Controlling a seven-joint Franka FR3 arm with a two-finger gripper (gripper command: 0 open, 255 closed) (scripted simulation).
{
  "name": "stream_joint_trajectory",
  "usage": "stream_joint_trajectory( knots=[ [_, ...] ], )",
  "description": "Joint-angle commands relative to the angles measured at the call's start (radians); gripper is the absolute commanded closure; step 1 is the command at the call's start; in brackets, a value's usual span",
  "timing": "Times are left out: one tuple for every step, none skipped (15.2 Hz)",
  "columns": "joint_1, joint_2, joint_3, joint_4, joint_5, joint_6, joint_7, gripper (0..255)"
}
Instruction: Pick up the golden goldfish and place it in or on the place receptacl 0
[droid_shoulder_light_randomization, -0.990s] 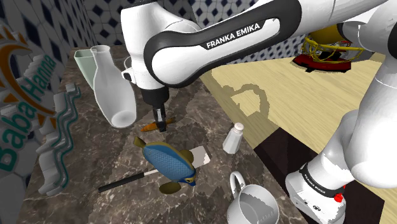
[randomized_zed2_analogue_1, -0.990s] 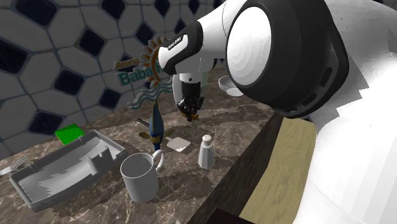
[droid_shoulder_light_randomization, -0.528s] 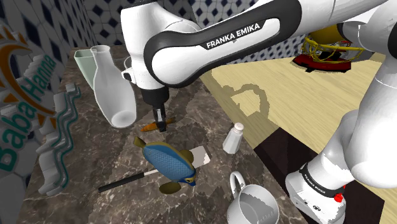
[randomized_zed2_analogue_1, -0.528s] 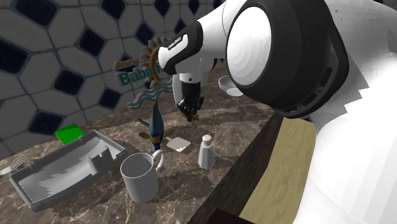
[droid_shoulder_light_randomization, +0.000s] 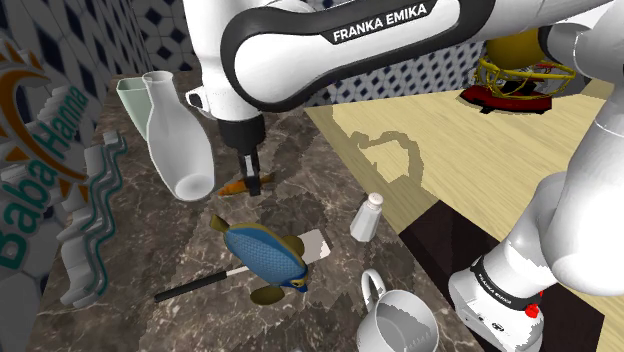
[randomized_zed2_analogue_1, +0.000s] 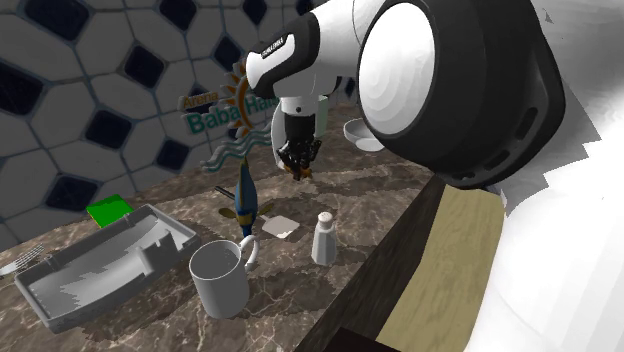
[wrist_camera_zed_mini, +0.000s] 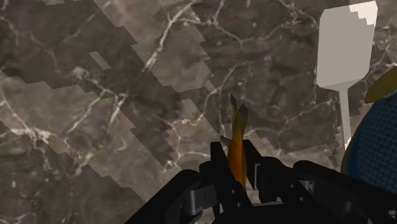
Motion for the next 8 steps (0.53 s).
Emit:
stream_joint_trajectory(
  knots=[
    [0.0,-0.004,0.001,0.022,0.002,-0.026,-0.001,255],
    [0.0,-0.007,0.001,0.032,0.003,-0.039,-0.001,255],
    [0.0,-0.009,0.001,0.042,0.004,-0.051,-0.001,255],
    [0.0,-0.012,0.002,0.053,0.005,-0.064,-0.001,255],
    [0.0,-0.013,0.002,0.064,0.006,-0.077,-0.001,255],
    [0.0,-0.015,0.003,0.075,0.006,-0.09,-0.001,255],
    [0.0,-0.017,0.003,0.087,0.007,-0.103,-0.001,255],
    [0.001,-0.018,0.003,0.099,0.007,-0.116,-0.001,255]
  ],
)
